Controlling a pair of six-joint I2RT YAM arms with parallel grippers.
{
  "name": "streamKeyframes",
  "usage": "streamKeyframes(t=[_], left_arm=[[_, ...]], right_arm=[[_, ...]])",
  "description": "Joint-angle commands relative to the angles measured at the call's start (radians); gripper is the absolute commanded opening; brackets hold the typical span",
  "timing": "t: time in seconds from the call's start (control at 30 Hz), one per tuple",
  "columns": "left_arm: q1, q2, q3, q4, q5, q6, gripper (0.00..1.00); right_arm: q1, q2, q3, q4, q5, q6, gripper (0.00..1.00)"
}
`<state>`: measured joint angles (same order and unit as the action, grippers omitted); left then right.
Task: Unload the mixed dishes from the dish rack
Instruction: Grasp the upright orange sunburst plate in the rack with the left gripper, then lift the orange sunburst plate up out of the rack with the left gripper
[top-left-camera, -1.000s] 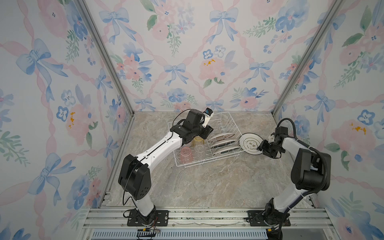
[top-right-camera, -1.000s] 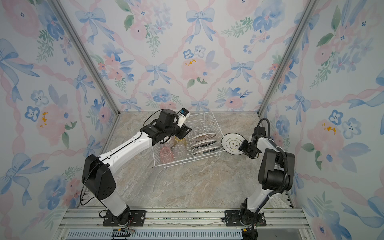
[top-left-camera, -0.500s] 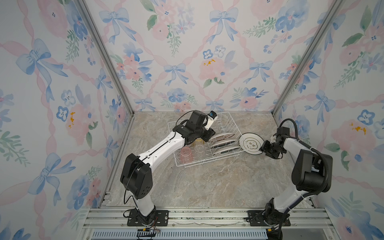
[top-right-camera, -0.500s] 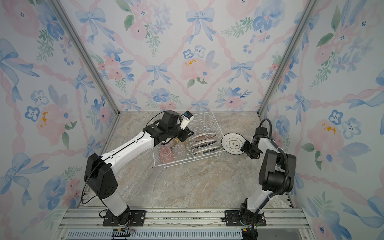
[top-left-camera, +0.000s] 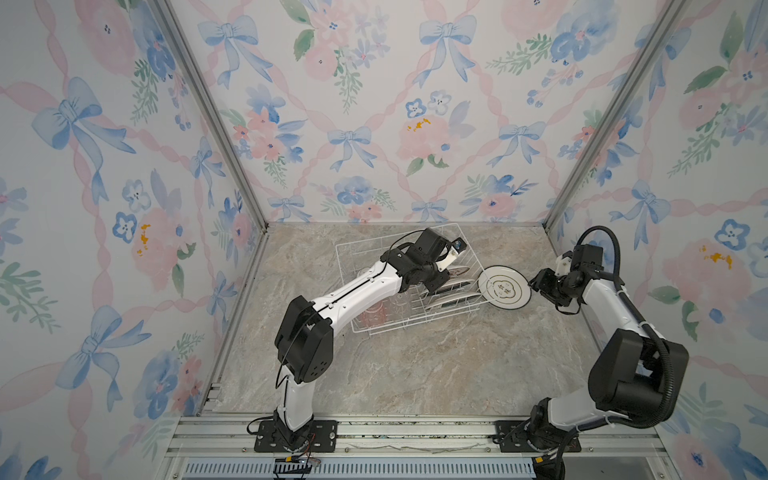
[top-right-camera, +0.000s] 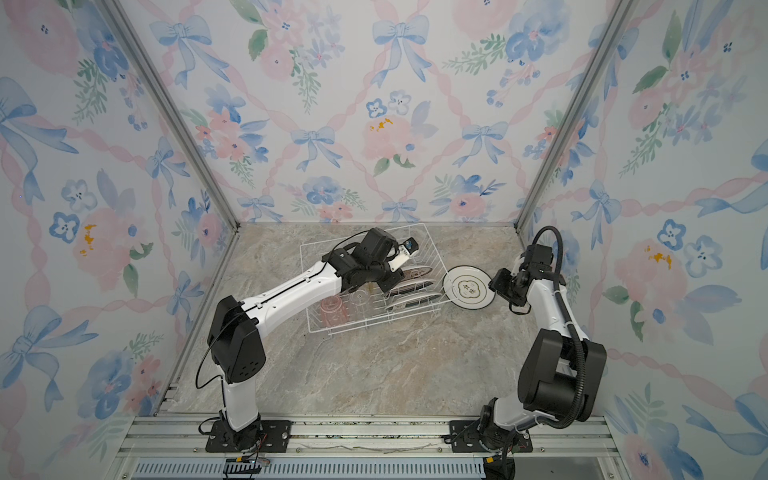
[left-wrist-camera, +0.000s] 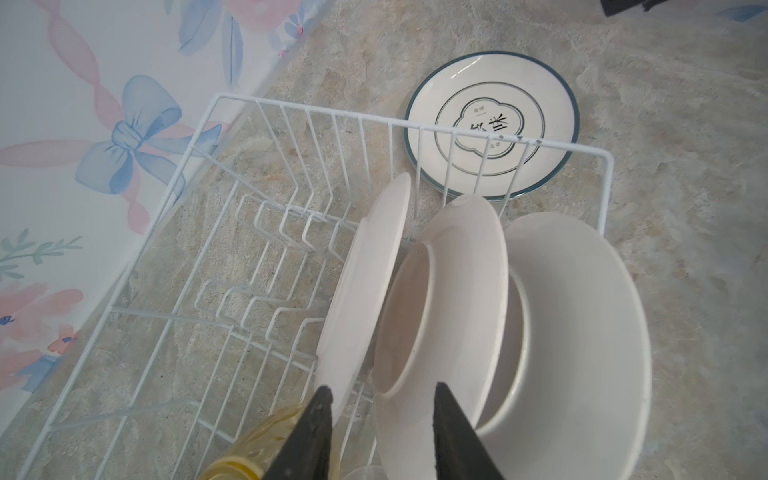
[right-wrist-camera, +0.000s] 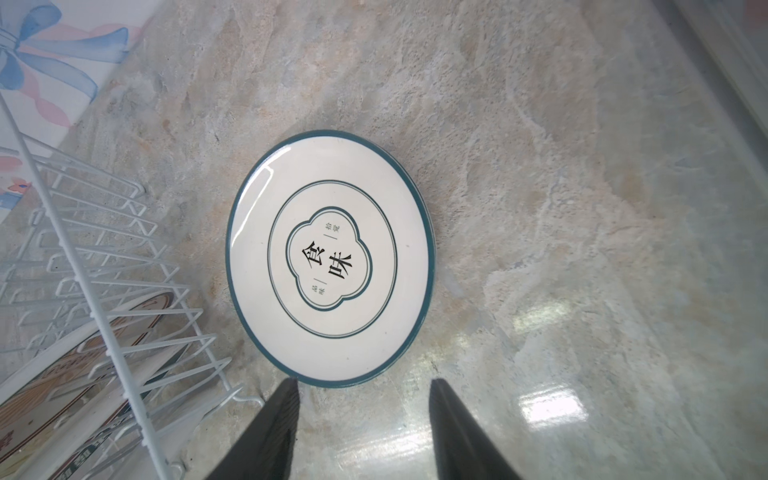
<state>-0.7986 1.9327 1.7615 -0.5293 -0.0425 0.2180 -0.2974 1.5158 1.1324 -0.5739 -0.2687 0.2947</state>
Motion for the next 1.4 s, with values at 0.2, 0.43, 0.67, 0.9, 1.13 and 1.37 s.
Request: streamKeyframes(t=[0.2,0.43,0.67,0.9,1.13,1.37], left_arm=[[-0.004,0.104,0.108,-0.045,-0.044,0.086,0.37],[-0.002,0.173,0.172,-0.071,-0.033,0.114,0.34],[-0.002,0.228,0.226,-0.071,-0.086,0.155,0.29],[-0.004,0.255,0.243,-0.069,-0.173,0.208,0.17],[-0.008,0.26,0.245,-0.067,-0.234,0.226,0.09],[-0.014,0.276,0.284,-0.062,-0.338,0.228,0.05]], right_arm=[[-0.007,-0.06,0.012,-0.03,-0.03,-0.012,0.54],[-0.039,-0.069,-0.008,-0.02,-0.05,-0.015,0.54],[-0.048,-0.072,-0.022,-0.009,-0.063,-0.014,0.54],[-0.05,-0.075,-0.03,-0.002,-0.066,-0.012,0.54],[-0.05,-0.074,-0.039,0.009,-0.076,-0.008,0.54],[-0.051,-0.078,-0.045,0.013,-0.078,-0.009,0.54]])
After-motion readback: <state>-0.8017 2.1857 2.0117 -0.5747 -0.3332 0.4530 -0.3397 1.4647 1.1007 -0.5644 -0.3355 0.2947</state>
